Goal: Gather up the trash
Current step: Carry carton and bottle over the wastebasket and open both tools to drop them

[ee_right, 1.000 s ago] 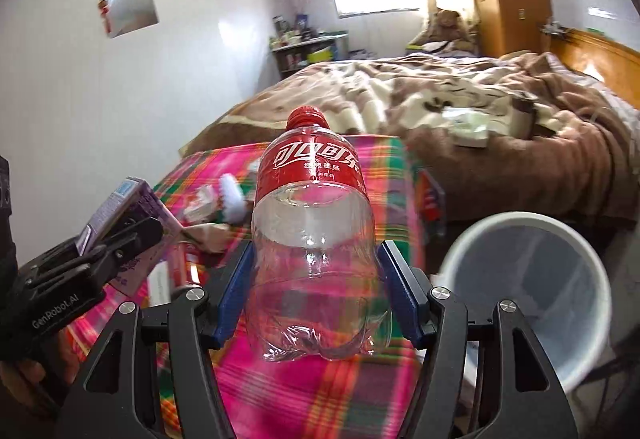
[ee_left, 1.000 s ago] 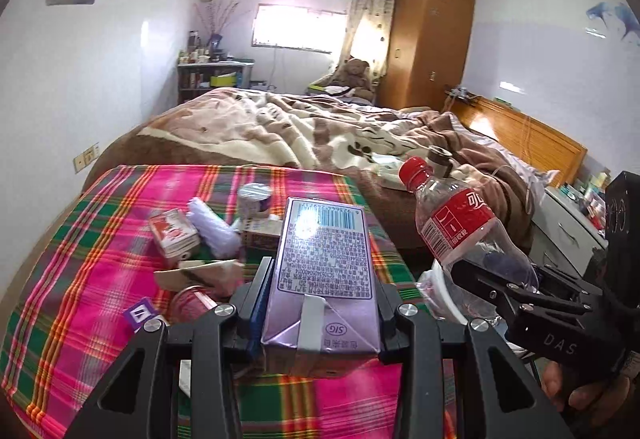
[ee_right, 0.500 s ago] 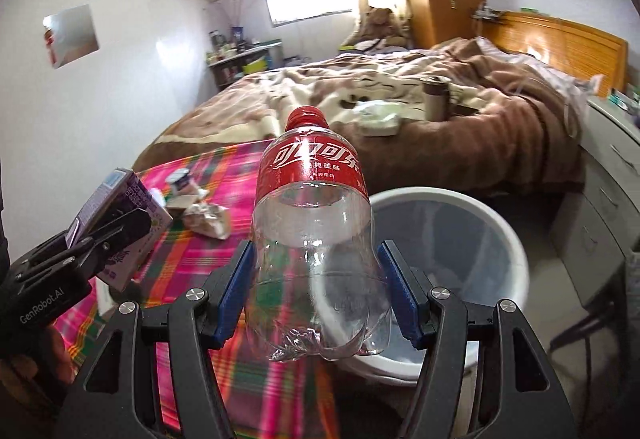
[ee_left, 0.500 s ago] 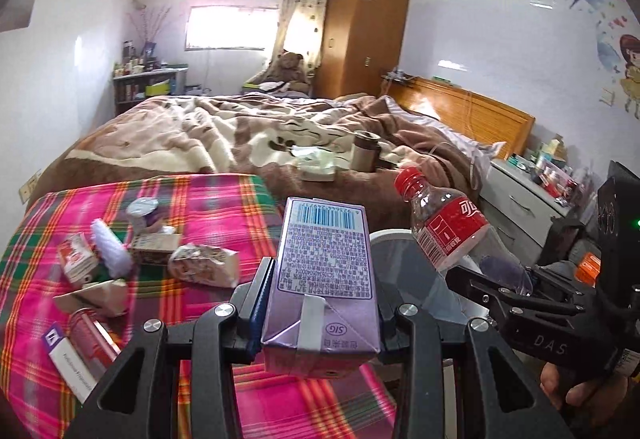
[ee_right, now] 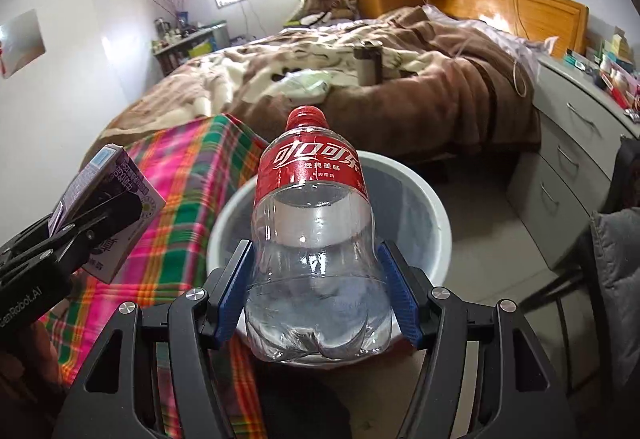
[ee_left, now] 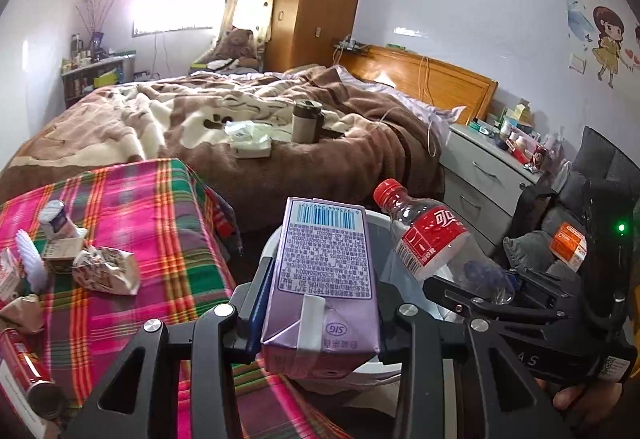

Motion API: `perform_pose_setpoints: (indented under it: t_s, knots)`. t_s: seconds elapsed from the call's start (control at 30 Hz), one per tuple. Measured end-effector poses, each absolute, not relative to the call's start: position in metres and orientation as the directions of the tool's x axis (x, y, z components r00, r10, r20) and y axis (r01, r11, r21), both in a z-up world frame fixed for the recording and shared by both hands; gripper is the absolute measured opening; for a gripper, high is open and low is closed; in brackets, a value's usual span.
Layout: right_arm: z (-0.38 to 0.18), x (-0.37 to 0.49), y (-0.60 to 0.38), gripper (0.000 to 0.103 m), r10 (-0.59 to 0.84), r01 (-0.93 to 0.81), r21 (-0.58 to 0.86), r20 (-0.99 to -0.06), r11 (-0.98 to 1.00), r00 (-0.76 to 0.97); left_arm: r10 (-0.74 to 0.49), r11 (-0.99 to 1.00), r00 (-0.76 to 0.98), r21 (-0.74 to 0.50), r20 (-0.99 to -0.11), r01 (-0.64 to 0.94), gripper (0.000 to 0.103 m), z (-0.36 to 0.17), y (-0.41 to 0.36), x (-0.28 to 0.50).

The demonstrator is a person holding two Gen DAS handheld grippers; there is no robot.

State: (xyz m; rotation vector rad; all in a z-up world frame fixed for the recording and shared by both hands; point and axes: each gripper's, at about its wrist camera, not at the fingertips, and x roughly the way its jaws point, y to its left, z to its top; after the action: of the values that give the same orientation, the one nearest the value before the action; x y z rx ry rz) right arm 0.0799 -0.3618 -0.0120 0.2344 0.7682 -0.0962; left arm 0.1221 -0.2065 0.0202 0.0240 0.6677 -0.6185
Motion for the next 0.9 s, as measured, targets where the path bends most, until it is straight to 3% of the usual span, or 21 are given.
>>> perform_pose_setpoints:
  t_s: [0.43,0.57,0.67,0.73,0.9]
  knots:
    - [-0.036,0.092,-0.386,0.064,-0.010,0.192,0.144,-0.774,0.971,0.633,-0.524,0.808,0.539,-0.185,-0.659,0.559,0.041,-0.004,-0.239,0.146]
    - [-0.039,0.094,-0.390,0.065,-0.002,0.193,0.151,-0.784,0.970,0.620,-0.525,0.811,0.538,-0.197,-0.659,0.551,0.062,-0.006,-0.240,0.149]
    - [-0.039,0.095,-0.391,0.065,0.002,0.195,0.157,-0.783,0.968,0.622,-0.534,0.810,0.536,-0.213,-0.653,0.547,0.062,-0.006,-0.237,0.151]
    - [-0.039,0.095,-0.391,0.071,-0.007,0.204,0.152,-0.783,0.967,0.622,-0.532,0.812,0.538,-0.214,-0.654,0.542,0.062,-0.005,-0.234,0.152]
    - [-0.036,0.095,-0.390,0.072,-0.020,0.215,0.147,-0.781,0.966,0.625,-0.529,0.822,0.555,-0.226,-0.643,0.522,0.063,-0.001,-0.219,0.153]
